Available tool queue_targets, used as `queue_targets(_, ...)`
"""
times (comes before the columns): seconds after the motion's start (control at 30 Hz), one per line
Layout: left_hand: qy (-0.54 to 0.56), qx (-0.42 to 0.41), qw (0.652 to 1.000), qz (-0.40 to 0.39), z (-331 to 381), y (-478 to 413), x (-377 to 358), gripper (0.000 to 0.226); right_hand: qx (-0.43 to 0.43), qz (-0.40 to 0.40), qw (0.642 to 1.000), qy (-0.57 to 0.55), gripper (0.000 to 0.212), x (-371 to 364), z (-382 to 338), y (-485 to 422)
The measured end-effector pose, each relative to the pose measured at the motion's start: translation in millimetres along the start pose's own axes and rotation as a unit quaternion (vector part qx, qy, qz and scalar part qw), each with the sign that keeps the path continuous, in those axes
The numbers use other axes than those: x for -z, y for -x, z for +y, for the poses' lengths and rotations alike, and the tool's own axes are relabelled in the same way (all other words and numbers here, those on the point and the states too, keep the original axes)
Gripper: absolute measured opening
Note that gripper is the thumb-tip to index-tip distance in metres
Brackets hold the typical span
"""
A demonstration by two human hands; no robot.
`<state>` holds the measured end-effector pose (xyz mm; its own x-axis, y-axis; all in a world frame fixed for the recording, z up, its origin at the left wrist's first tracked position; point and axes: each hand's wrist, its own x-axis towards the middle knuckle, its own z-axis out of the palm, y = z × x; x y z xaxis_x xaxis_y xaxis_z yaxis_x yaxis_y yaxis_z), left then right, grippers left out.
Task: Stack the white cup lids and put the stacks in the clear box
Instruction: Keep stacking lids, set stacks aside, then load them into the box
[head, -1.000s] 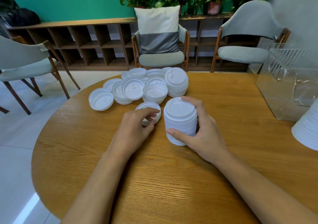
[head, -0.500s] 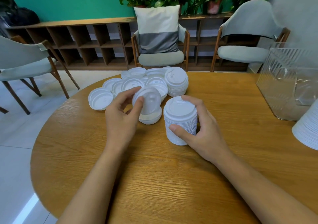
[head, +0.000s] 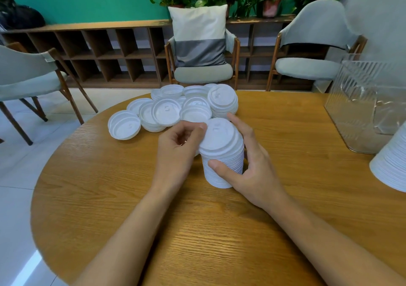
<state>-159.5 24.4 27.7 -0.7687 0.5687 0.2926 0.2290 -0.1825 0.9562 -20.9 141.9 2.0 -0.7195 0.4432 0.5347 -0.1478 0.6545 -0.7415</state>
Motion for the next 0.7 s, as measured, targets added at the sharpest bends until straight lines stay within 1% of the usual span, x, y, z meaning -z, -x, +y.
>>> queue_targets(0.13, -0.069, -0.03, 0.997, 0.023, 2, 5, -11, 0.024, -0.004, 0.003, 1.0, -0.007, 0.072, -1, 1, 0)
queue_targets(0.17, -0.078, -0.033, 0.996, 0.017, 2, 5, -9, 0.025, -0.005, 0.003, 1.0, -0.009, 0.071, -1, 1, 0)
queue_targets(0.2, -0.083, -0.037, 0.996, -0.01, 2, 5, -6, 0.03, -0.004, 0.004, 1.0, -0.009, 0.071, -1, 1, 0)
queue_targets(0.3, -0.066, -0.043, 0.988, -0.132, 5, 7, 1, 0.046, -0.01, 0.001, 1.0, -0.01, 0.072, -1, 1, 0)
queue_targets(0.33, -0.058, -0.046, 0.986, -0.151, 7, 7, 2, 0.047, -0.013, 0.0, 1.0, -0.011, 0.074, 0, 1, 1)
queue_targets(0.4, -0.048, -0.053, 0.986, -0.148, 10, 8, 1, 0.049, -0.018, -0.002, 1.0, -0.012, 0.078, 0, 0, 0)
queue_targets(0.5, -0.063, -0.067, 0.99, -0.105, 9, 8, 0, 0.052, -0.015, -0.002, 1.0, -0.019, 0.085, 1, 1, 1)
queue_targets(0.57, -0.081, -0.076, 0.99, -0.085, 8, 8, -1, 0.054, -0.015, -0.001, 1.0, -0.02, 0.086, 1, 1, 1)
queue_targets(0.7, -0.105, -0.087, 0.988, -0.076, 8, 9, -2, 0.056, -0.02, -0.007, 1.0, -0.02, 0.082, 1, 1, 1)
